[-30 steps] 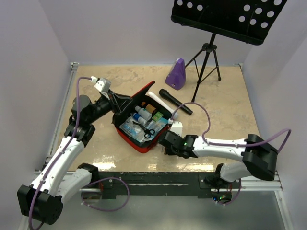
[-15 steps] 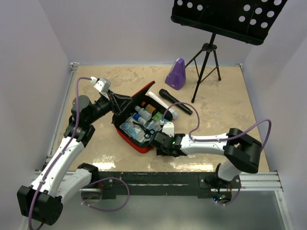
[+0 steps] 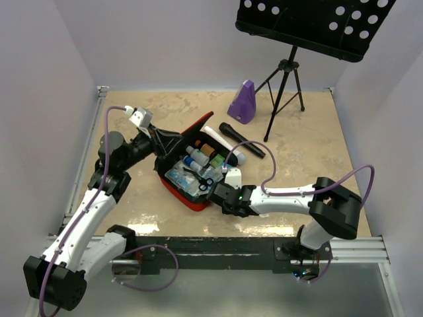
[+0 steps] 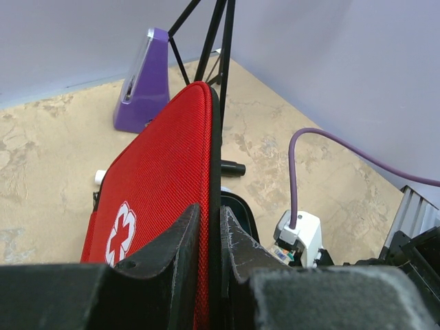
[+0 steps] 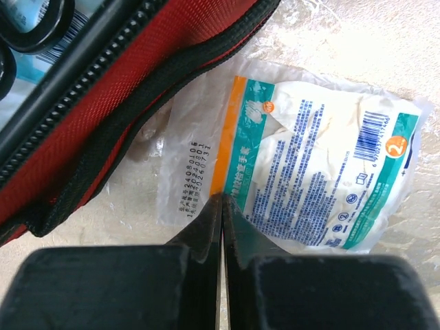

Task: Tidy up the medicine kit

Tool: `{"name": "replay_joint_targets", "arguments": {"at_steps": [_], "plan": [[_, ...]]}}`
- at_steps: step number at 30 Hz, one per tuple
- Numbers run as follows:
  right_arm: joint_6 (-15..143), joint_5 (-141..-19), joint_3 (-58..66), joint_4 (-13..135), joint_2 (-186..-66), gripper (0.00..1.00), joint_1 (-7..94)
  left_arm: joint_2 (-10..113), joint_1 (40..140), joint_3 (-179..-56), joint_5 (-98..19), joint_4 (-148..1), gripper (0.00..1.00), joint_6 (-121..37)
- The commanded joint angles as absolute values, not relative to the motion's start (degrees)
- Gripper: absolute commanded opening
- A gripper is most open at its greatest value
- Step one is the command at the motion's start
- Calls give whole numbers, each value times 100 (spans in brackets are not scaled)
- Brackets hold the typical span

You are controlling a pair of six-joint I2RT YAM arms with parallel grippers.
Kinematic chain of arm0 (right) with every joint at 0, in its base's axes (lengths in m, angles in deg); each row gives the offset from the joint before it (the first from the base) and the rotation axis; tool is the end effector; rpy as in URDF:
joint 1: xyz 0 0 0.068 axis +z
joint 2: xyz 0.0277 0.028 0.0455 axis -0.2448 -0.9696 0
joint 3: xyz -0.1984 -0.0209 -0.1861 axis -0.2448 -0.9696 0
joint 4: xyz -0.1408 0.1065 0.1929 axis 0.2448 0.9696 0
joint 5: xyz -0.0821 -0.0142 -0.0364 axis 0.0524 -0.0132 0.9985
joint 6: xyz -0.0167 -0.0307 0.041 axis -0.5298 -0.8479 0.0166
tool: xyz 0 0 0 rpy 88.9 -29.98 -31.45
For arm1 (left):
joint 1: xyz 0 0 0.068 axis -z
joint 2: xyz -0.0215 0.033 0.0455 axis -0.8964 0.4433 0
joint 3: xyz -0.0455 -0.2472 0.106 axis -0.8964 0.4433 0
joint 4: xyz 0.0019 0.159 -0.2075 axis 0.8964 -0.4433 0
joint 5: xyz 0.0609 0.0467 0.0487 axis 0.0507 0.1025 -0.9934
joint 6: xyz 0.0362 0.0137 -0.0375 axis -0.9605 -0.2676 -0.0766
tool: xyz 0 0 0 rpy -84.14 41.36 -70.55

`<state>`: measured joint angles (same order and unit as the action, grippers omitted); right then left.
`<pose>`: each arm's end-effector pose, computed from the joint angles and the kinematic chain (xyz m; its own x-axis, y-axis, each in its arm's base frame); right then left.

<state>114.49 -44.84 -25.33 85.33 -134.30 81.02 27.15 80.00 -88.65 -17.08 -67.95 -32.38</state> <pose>0.1237 0.2479 0.1553 -0.8280 -0.0320 -0.5598 -0.0963 0.9916 0.0858 0.1951 -0.0761 0.3453 -0.2609 -0.2442 -0.9340 0.6853 0.6346 -0.3573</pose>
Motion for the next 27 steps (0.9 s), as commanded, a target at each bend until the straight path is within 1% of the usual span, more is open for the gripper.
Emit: {"name": "replay_joint_targets", "arguments": {"at_steps": [1, 6, 8, 9, 10, 11, 12, 13, 16, 18, 27], "plan": [[11454, -4798, -2865, 8892, -13448, 0, 8149, 2633, 8030, -8797, -1699, -6865, 14, -3316], [12200, -4351, -2743, 9374, -12588, 0, 8176, 2572, 8030, -8788, -1726, -6900, 13, -3325], [12481, -4193, -2611, 9603, -12254, 24, 8167, 2598, 8030, -8780, -1726, -6865, 13, -3307], [12613, -4043, -2506, 9708, -12104, 37, 8158, 2615, 8030, -8780, -1709, -6847, 14, -3281], [12737, -3981, -2427, 9788, -11990, 47, 8106, 2615, 8030, -8788, -1691, -6839, 14, -3281], [12816, -3919, -2365, 9858, -11919, 55, 8027, 2615, 8030, -8797, -1682, -6838, 14, -3272], [12791, -3910, -2338, 9902, -11848, 60, 7896, 2624, 8030, -8806, -1682, -6838, 14, -3263], [12703, -3927, -2364, 9903, -11804, 62, 7660, 2607, 8030, -8806, -1691, -6830, 14, -3263], [12098, -4304, -2688, 9614, -11611, 63, 6728, 2607, 8030, -8806, -1682, -6795, 14, -3228], [11807, -4498, -2908, 9368, -11462, 63, 6332, 2607, 8030, -8797, -1682, -6733, 14, -3193], [11306, -4999, -2927, 9068, -12172, 60, 6058, 2581, 8030, -8718, -1612, -6672, 14, -3113]]}}
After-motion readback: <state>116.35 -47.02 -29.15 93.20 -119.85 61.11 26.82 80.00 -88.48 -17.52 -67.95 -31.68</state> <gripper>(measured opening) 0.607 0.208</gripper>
